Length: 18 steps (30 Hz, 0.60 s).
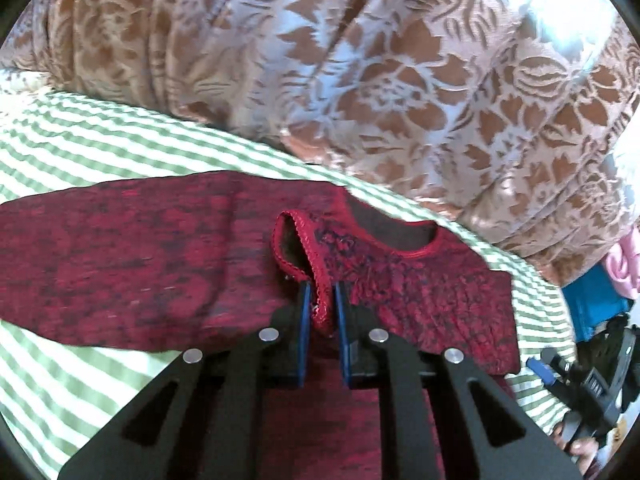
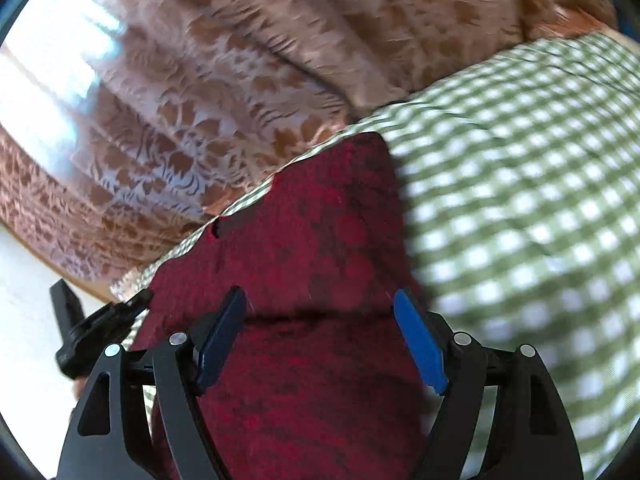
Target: Fold small clothes
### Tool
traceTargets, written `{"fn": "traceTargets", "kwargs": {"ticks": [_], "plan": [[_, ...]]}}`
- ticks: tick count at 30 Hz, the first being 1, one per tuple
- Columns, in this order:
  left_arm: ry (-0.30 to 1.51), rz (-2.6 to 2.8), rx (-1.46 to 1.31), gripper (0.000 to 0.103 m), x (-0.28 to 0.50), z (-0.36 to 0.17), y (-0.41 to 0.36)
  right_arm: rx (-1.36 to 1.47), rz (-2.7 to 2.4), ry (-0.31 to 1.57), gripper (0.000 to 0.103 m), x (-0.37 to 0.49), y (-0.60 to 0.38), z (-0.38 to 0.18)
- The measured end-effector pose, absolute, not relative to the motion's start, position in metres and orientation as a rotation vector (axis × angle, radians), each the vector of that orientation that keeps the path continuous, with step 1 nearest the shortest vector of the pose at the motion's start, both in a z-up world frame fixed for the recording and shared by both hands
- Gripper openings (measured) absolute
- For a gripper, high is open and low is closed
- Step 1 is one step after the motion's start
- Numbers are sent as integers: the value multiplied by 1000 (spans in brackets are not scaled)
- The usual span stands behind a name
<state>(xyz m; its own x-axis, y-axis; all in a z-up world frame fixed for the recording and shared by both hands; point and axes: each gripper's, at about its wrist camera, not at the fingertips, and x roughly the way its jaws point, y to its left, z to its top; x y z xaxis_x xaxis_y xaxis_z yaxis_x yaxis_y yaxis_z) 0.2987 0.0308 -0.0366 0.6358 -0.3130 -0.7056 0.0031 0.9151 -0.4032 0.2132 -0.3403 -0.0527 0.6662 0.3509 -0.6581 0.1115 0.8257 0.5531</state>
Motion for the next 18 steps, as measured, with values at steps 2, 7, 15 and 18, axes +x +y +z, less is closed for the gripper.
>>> {"fn": "traceTargets", "kwargs": {"ticks": [2,7,15,18], "plan": [[867,-152,-378,11,303,-40,38,532,155,864,74,234,-319,-56],[913,-61,-256,12,305,-64,35,321,42,985,73,276,-288,-93],[951,-53,-342,24,292,-88,52,181,22,917,80,277,-272,-108],[887,0,-420,49,273,-77,74,161,18,916,82,276,-270,-106]]}}
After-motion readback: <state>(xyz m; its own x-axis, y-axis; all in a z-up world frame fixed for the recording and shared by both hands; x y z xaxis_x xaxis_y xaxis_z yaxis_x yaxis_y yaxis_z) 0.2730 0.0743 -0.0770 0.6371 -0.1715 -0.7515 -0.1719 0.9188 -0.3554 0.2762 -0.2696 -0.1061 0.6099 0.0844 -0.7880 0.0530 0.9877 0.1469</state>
